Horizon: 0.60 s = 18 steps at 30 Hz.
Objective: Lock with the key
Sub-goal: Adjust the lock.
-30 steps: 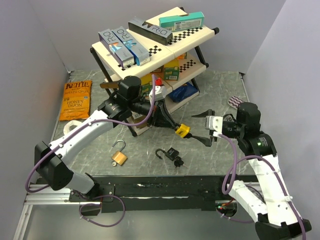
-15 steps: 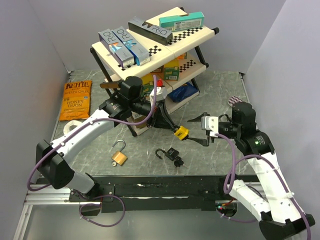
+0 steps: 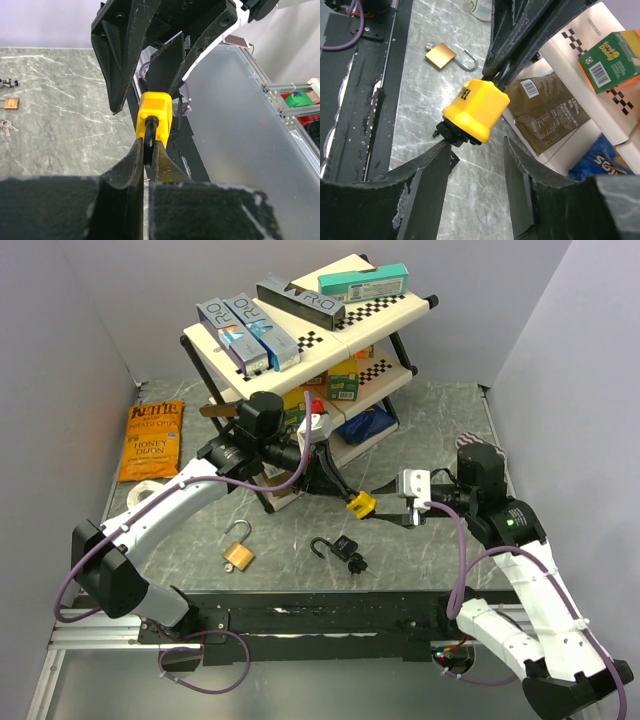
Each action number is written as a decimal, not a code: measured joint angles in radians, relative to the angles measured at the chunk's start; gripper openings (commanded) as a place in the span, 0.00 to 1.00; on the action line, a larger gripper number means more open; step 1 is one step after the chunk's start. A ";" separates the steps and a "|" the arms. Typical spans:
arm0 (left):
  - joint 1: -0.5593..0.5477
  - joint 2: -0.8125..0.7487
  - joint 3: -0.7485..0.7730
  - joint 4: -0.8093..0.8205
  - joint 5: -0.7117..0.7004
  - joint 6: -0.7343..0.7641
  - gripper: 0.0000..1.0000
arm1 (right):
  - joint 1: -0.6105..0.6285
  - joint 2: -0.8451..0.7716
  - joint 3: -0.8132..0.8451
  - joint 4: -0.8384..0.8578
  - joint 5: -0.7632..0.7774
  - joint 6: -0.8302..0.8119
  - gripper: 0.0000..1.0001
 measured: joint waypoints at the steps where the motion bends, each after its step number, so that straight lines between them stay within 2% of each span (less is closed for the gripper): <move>1: 0.000 0.000 0.000 -0.005 0.000 0.010 0.01 | 0.002 0.000 0.000 -0.003 0.001 0.000 0.51; 11: -0.010 0.000 0.012 -0.058 -0.024 0.092 0.01 | 0.012 0.013 0.000 -0.019 0.028 0.018 0.45; 18: -0.012 0.019 0.055 -0.093 -0.037 0.132 0.01 | 0.012 0.018 0.000 0.007 0.054 0.068 0.44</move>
